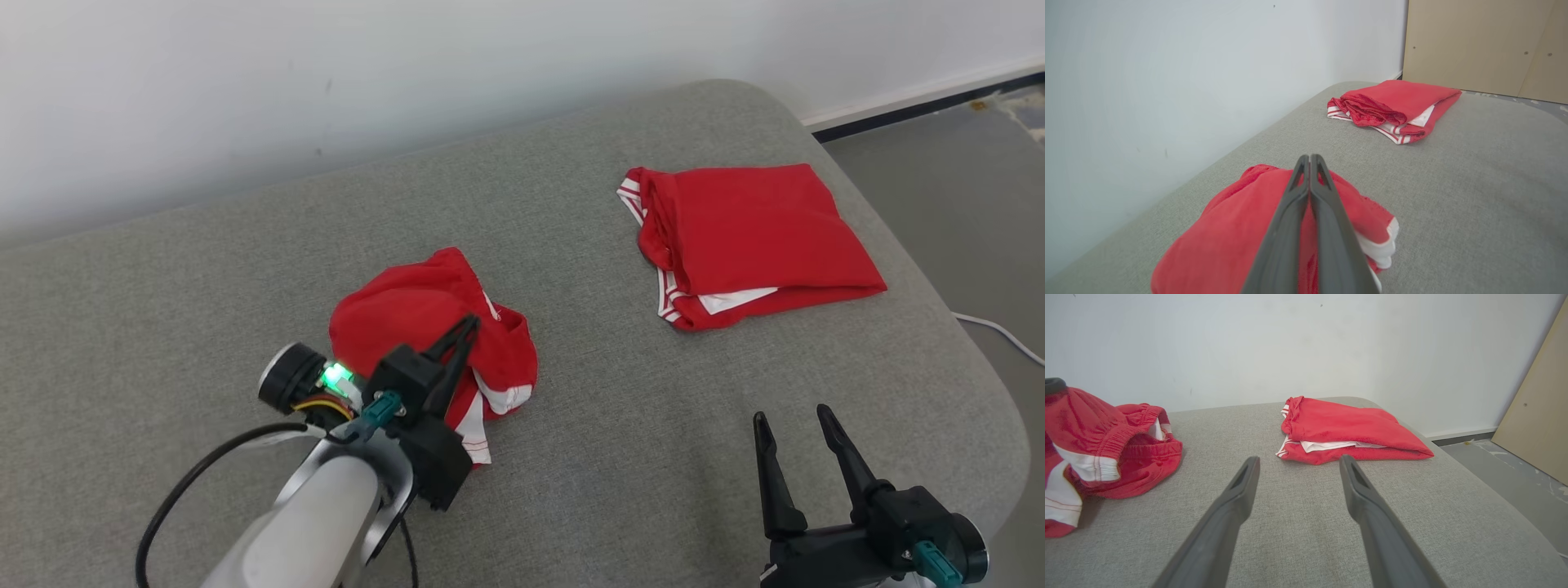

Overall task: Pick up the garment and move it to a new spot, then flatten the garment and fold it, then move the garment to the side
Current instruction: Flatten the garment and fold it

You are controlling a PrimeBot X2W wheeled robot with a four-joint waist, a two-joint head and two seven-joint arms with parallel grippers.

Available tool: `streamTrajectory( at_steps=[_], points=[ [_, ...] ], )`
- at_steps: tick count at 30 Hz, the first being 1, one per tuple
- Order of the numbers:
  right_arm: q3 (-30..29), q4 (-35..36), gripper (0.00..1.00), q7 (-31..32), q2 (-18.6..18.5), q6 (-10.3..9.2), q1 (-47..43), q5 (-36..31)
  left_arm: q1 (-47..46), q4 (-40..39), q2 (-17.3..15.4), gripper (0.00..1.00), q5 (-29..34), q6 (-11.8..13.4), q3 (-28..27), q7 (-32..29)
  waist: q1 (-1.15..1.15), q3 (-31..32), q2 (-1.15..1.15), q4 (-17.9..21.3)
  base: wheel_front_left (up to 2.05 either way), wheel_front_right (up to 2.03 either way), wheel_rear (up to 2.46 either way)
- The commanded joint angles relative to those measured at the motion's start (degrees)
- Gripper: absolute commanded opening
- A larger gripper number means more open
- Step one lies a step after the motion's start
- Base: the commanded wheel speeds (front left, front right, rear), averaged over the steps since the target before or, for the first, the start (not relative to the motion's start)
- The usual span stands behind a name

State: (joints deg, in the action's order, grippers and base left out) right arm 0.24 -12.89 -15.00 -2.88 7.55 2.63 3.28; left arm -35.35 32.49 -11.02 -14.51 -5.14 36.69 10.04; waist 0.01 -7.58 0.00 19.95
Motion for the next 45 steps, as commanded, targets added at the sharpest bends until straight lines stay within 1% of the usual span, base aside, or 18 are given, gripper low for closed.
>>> streamTrajectory(
  at_steps=[1,6,12,14,16,17,18,19,23,26,27,29,32,37,38,39,44,45],
  points=[
    [0.01,0.09,1.00,-0.23,-0.01,-0.15,0.80,0.28,-1.71,-0.06,1.06,0.00,-0.87,-0.35,-0.13,0.72,-0.01,0.19,0.00,-0.52,0.00,0.00,0.00],
    [0.07,-0.11,1.00,-0.23,0.00,-0.15,0.56,0.39,-7.17,-1.66,3.56,0.00,-1.52,-0.80,-0.19,2.21,-0.01,0.64,0.00,-1.61,0.00,0.00,0.00],
    [0.27,-0.41,1.00,-0.23,0.00,-0.15,0.66,0.55,-16.57,-5.42,6.41,0.00,-2.32,-1.18,-0.21,3.25,-0.01,1.49,0.00,-2.43,0.00,0.00,0.00],
    [0.36,-0.49,1.00,-0.23,0.00,-0.15,0.51,0.68,-19.24,-7.02,7.07,0.00,-3.36,-0.69,-1.08,3.63,-0.01,1.85,0.00,-2.72,0.00,0.00,0.00],
    [0.13,-0.57,1.00,-0.23,0.00,-0.15,0.25,0.76,-20.94,-8.87,7.55,0.00,-5.47,0.41,-2.33,4.00,-0.01,2.22,0.00,-3.23,0.00,0.00,0.00],
    [0.13,-0.57,1.00,-0.23,0.00,-0.15,0.25,0.76,-20.94,-8.87,7.55,0.00,-5.47,0.41,-2.33,4.00,-0.01,2.22,0.00,-3.23,0.00,0.00,0.00],
    [-0.02,-0.68,1.00,-0.23,0.00,-0.15,-0.19,0.75,-21.31,-10.75,7.90,0.00,-7.76,1.93,-3.64,4.26,-0.01,2.55,0.00,-4.02,0.00,0.00,0.00],
    [-0.02,-0.68,1.00,-0.23,0.00,-0.15,-0.19,0.75,-21.31,-10.75,7.90,0.00,-7.76,1.93,-3.64,4.26,-0.01,2.55,0.00,-4.02,0.00,0.00,0.00],
    [-0.15,-0.48,1.00,-0.23,0.00,-0.15,-0.29,0.95,-15.38,-10.89,7.95,0.00,-12.86,5.09,-5.26,3.56,-0.01,2.60,0.00,-6.36,0.00,0.00,0.00],
    [-0.30,-0.37,1.00,-0.23,-0.01,-0.15,-0.03,0.54,-8.96,-8.11,7.69,0.00,-16.28,6.69,-6.74,2.93,-0.01,2.33,0.00,-8.55,0.00,0.00,0.00],
    [-0.31,-0.32,1.00,-0.23,0.00,-0.15,0.05,0.40,-6.52,-6.56,7.04,0.00,-16.80,7.09,-7.00,2.68,-0.01,2.26,0.00,-9.30,0.00,0.00,0.00],
    [-0.24,-0.19,1.00,-0.22,0.01,-0.15,0.30,0.15,-2.01,-3.69,6.27,0.00,-18.88,7.57,-8.00,2.81,-0.01,2.10,0.00,-10.71,0.00,0.00,0.00],
    [-0.19,-0.06,1.00,-0.23,0.00,-0.15,0.69,-0.21,2.43,0.85,4.60,0.00,-20.33,7.29,-9.30,3.18,-0.01,1.93,0.00,-12.80,0.00,0.00,0.00],
    [-0.04,-0.36,1.00,-0.22,0.00,-0.15,0.45,-0.41,5.23,6.75,2.35,0.00,-21.52,7.74,-11.05,3.87,-0.01,2.04,0.00,-15.63,0.00,0.00,0.00],
    [0.14,-0.47,1.00,-0.19,0.00,-0.15,0.51,-0.37,5.47,7.97,2.05,0.66,-21.93,8.03,-11.47,3.37,-0.01,2.10,0.00,-15.94,0.00,0.00,0.00],
    [0.22,-0.53,1.00,-0.16,0.00,-0.15,0.57,-0.26,5.24,8.66,1.83,1.00,-22.24,8.05,-11.90,3.41,-0.01,2.16,0.00,-16.22,0.00,0.00,0.00],
    [0.23,-0.79,1.00,-0.15,0.00,-0.15,0.17,-0.12,3.48,10.46,0.19,1.00,-23.19,9.08,-13.61,2.30,-0.01,2.70,0.00,-16.90,0.00,0.00,0.00],
    [0.22,-0.87,1.00,-0.15,0.00,-0.15,0.02,-0.11,3.26,10.32,0.01,1.00,-23.66,8.83,-13.85,1.59,-0.01,2.82,0.00,-16.90,0.00,0.00,0.00]
  ],
)
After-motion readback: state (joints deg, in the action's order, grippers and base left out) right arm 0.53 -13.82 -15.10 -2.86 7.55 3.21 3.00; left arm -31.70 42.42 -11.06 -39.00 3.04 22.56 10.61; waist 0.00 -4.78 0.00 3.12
